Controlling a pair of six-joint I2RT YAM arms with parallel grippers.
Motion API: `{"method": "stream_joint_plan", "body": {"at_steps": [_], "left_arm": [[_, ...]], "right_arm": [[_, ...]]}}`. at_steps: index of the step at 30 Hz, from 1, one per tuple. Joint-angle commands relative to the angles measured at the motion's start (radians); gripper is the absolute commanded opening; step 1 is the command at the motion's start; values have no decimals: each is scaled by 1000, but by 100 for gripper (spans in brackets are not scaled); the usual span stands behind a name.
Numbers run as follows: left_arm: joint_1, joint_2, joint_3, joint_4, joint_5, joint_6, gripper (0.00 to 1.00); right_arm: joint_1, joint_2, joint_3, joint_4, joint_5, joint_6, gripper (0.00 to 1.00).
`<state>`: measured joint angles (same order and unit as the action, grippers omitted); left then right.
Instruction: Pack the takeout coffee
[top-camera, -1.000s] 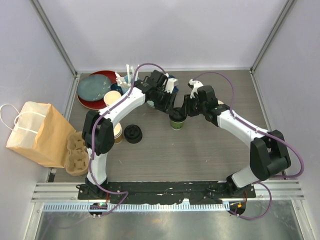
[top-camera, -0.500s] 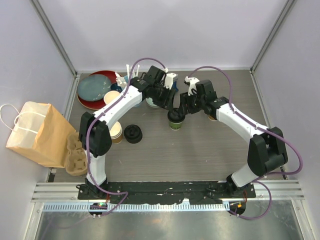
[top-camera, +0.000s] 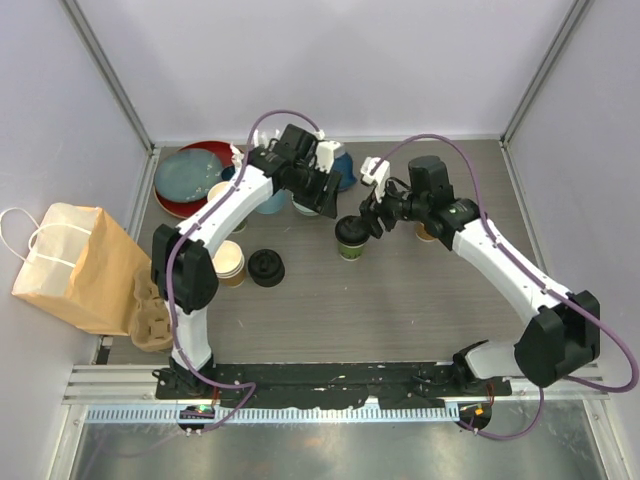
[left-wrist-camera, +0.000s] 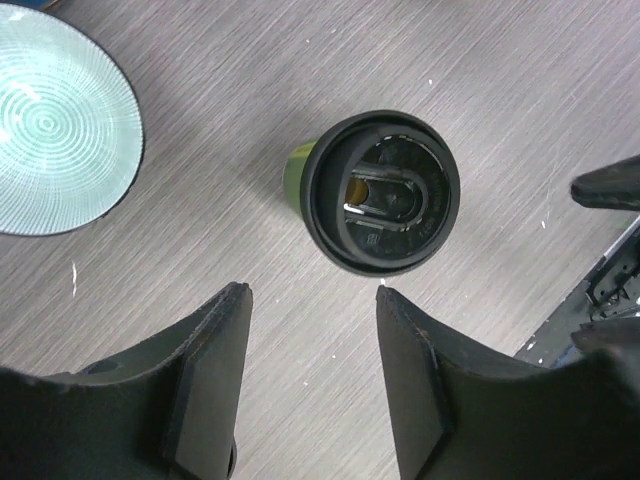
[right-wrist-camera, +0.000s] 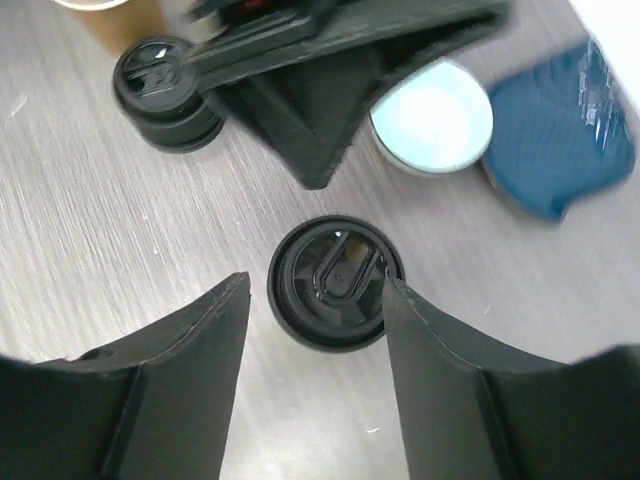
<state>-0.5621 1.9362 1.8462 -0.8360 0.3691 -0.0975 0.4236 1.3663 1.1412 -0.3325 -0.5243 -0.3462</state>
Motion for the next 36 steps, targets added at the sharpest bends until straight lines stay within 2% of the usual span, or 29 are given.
{"method": "stream_joint_plan", "body": {"at_steps": [1, 3, 4, 7, 10, 12, 16, 19, 36], "left_arm": [[50, -112, -19, -46, 89, 77, 60], [65, -152, -56, -60, 87, 134, 65], [68, -167, -67, -75, 82, 153, 66], [82, -226, -116, -92, 54, 214, 70], [111, -284, -165, -81, 50, 231, 72], [136, -307, -191, -60, 48, 234, 72], [154, -327, -200, -58, 47, 237, 73], [156, -329, -199, -61, 57, 237, 72], [157, -315, -189, -74, 100, 237, 72]], "right_arm": [[-2, 11, 90, -180, -236, -602, 64], [-3, 98, 217, -336, -275, -756, 66], [-3, 135, 270, -520, -276, -909, 65], [-5, 278, 440, -797, -243, -1112, 63], [-5, 372, 523, -872, -207, -1134, 59], [0, 384, 525, -863, -191, -1134, 57], [7, 331, 419, -669, -166, -1088, 52], [12, 310, 387, -605, -152, -1060, 48], [27, 363, 381, -603, -66, -1070, 44]]}}
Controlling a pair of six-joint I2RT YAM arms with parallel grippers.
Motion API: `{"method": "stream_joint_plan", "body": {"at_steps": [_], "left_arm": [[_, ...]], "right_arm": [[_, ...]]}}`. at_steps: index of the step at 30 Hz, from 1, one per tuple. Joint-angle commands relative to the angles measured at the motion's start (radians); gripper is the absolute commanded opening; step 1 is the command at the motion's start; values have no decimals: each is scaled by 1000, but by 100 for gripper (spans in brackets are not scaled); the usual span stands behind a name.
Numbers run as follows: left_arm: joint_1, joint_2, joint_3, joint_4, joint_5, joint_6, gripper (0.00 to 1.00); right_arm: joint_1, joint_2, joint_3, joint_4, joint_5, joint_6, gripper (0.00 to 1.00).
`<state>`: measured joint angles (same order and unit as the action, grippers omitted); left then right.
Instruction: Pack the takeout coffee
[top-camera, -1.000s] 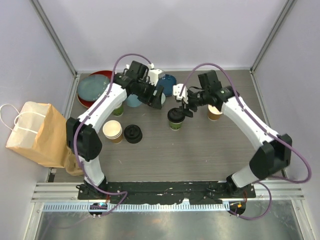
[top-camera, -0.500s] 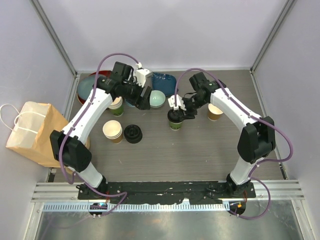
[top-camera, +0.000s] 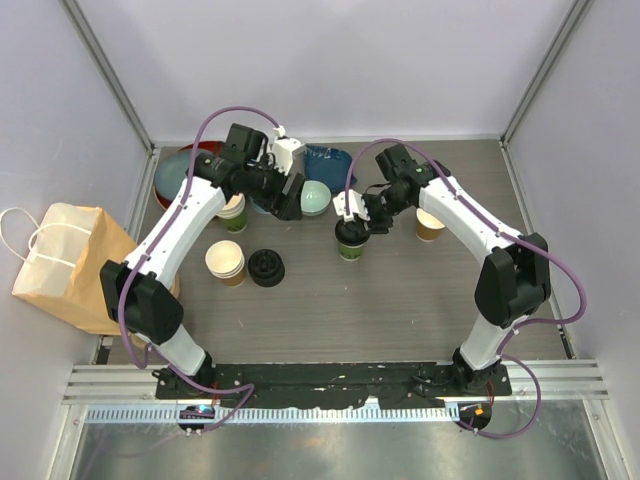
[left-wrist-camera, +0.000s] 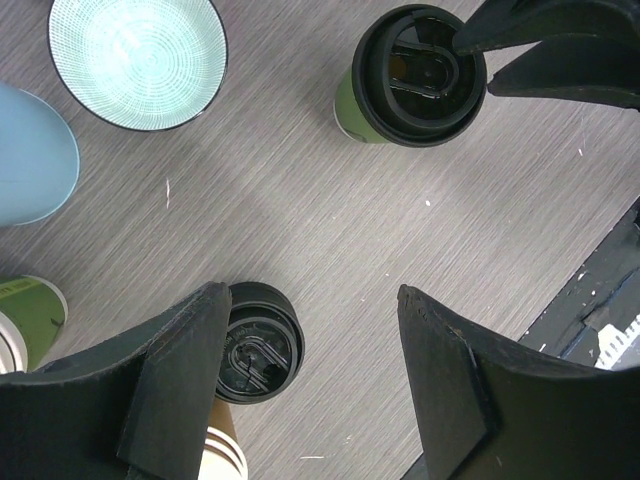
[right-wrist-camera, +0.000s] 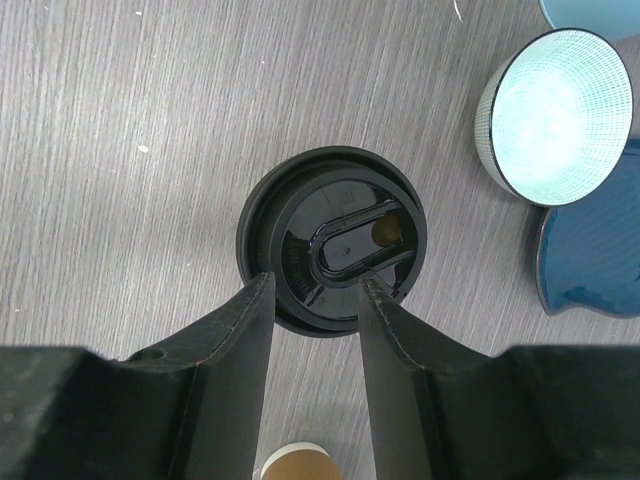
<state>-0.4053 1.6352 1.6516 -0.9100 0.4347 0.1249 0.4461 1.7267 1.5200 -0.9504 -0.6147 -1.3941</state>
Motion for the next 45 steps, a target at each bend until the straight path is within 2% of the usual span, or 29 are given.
{"method": "stream_joint_plan", "body": {"at_steps": [1, 11, 18, 23, 28, 31, 39, 42, 45], "left_arm": [[0, -12, 5, 0, 39, 13, 72], [0, -2, 16, -10, 58, 10, 71], [0, 11, 22, -15, 70, 10, 71], [0, 20, 27, -20, 84, 10, 71], [0, 31, 39, -27, 98, 7, 71], [0, 44, 43, -26, 107, -1, 71], [0, 94, 76, -33, 125, -34, 69], [0, 110, 85, -29, 119, -47, 69], [0, 129, 93, -15, 119, -65, 67]], "right_arm": [[6, 8, -1, 16, 27, -22, 44], [20, 44, -55, 62, 47, 12, 41], [43, -24, -228, 241, 110, 112, 41], [46, -50, -305, 306, 141, 179, 40], [36, 2, -265, 311, 139, 259, 39], [22, 19, -206, 300, 83, 319, 37], [17, 37, -80, 318, 70, 475, 40], [17, 18, -81, 326, 20, 510, 44], [19, -22, -101, 378, -45, 556, 53]]}}
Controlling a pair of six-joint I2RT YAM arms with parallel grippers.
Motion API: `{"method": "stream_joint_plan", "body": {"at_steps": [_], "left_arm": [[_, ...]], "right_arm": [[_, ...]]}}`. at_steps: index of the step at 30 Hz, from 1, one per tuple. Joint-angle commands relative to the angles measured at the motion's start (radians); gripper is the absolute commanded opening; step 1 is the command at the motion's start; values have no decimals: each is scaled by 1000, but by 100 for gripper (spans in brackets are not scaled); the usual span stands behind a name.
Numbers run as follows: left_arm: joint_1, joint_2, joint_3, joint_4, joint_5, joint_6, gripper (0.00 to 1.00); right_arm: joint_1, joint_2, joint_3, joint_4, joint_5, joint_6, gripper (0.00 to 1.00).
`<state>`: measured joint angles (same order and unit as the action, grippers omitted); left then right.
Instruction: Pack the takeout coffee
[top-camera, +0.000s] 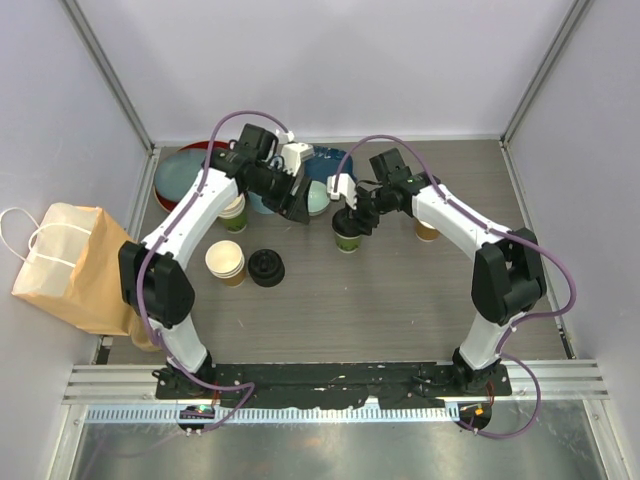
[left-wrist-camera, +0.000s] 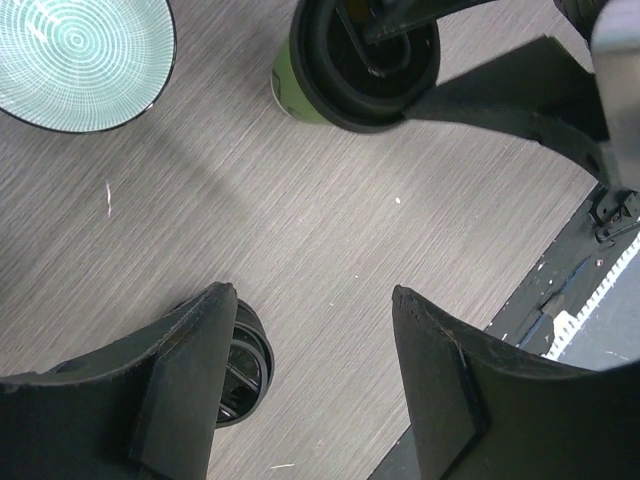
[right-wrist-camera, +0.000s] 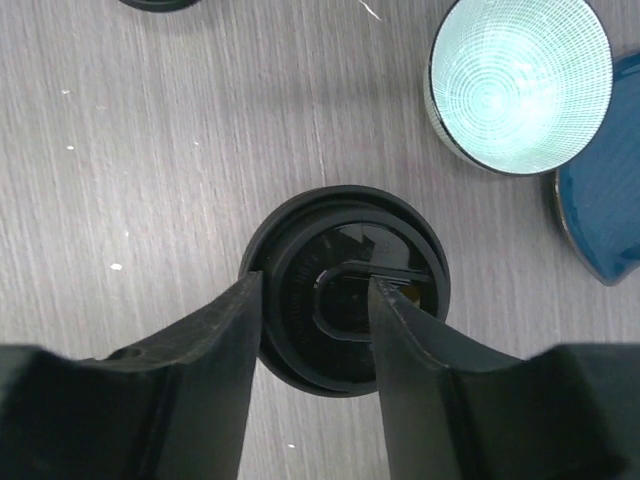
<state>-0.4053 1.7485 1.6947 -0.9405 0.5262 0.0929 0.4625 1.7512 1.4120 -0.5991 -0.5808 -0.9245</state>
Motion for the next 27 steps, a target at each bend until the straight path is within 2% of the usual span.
{"method": "stream_joint_plan", "body": {"at_steps": [1, 7, 9, 11, 13, 17, 20, 27], "left_arm": [[0, 22, 56, 28, 28, -51, 67], [-3, 58, 72, 62, 29, -120, 61], [-3, 66, 76, 65, 29, -127, 60], [-3, 69, 76, 72, 24, -133, 60], [-3, 68, 62, 81, 18, -137, 60], [-10, 66, 23, 109, 6, -142, 59], [-32, 72, 2, 100, 1, -128, 58], [-69, 83, -10, 98, 23, -117, 58]], "right_arm": [[2, -59, 4, 45, -86, 107, 56], [2, -117, 28, 133, -116, 252, 61], [2, -130, 42, 174, -110, 347, 61], [1, -142, 42, 224, -100, 471, 55], [4, -148, 30, 254, -99, 516, 46], [13, -194, -111, 378, -70, 546, 44], [22, -217, -174, 410, -82, 572, 43], [59, -280, -214, 381, -39, 598, 33]]}}
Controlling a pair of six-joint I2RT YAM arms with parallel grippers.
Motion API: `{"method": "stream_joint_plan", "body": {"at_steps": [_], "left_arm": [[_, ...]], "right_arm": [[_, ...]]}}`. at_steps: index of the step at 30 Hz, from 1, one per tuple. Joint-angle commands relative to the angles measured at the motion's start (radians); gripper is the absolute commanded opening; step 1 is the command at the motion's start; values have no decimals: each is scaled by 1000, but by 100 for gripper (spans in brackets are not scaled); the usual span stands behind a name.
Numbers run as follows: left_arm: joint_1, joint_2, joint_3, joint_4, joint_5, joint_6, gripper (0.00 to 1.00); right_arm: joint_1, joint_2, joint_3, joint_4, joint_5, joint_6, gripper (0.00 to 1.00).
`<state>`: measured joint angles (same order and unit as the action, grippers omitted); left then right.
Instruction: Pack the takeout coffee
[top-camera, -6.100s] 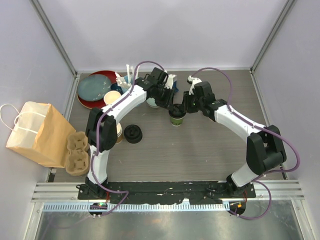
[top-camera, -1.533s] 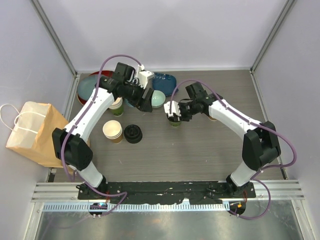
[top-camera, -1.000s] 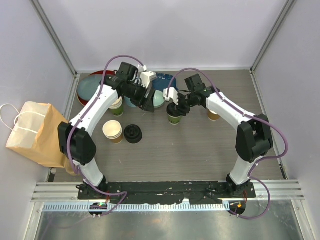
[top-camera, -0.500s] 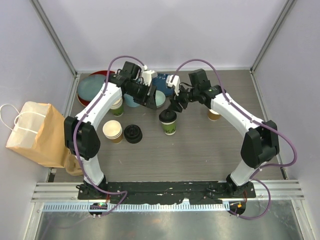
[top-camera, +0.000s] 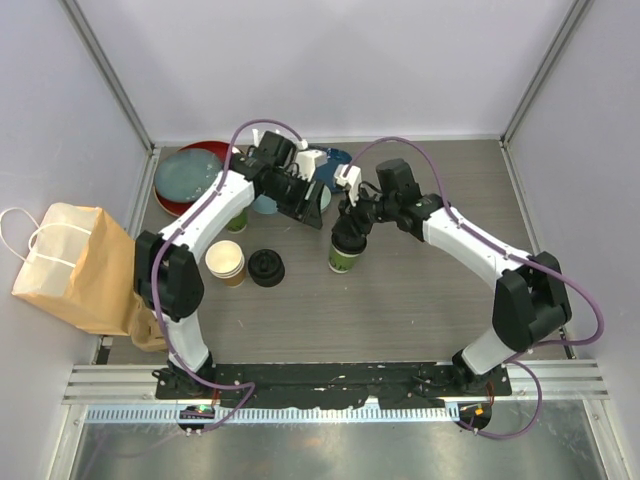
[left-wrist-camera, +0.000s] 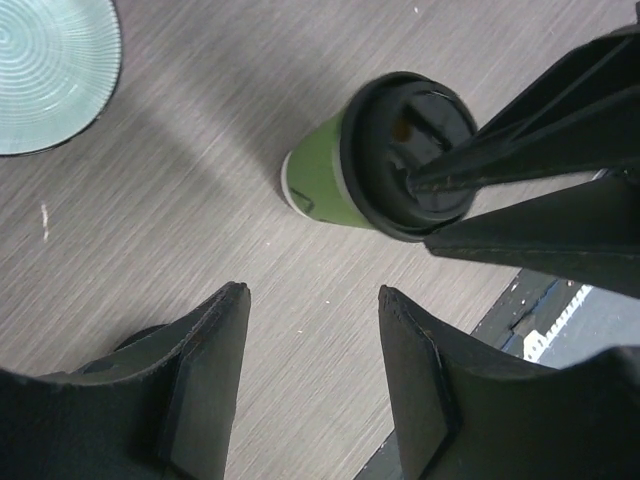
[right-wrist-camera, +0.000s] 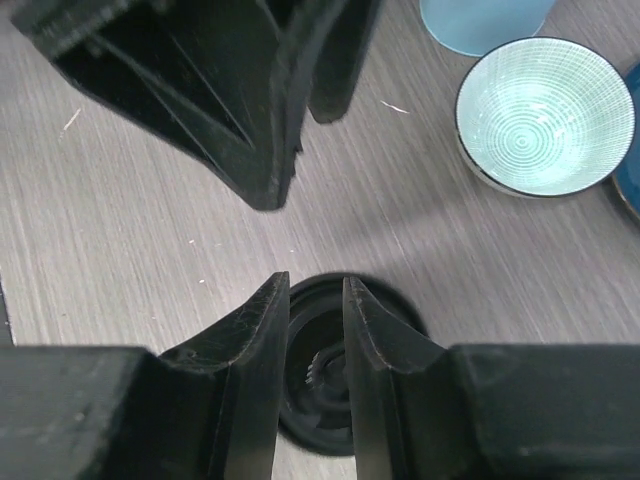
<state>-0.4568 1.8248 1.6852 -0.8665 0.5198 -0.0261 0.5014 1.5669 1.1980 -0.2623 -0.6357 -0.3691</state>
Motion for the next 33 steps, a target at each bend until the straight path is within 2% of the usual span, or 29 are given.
{"method": "stream_joint_plan", "body": {"at_steps": [1, 7, 18, 28, 33], "left_arm": [[-20, 10, -1, 26, 32, 0, 58], [-43, 43, 1, 53, 17, -11, 60], [-75, 77, -2, 57, 8, 0, 59], [-77, 82, 17, 58, 6, -6, 56], [-75, 90, 59, 72, 6, -17, 54]], "right_arm": [[23, -105, -9, 44, 13, 48, 32], [22, -107, -58, 48, 56, 119, 24], [23, -42, -149, 83, 122, 190, 22], [35, -25, -95, 51, 116, 167, 22], [37, -68, -17, 29, 162, 239, 24]]}}
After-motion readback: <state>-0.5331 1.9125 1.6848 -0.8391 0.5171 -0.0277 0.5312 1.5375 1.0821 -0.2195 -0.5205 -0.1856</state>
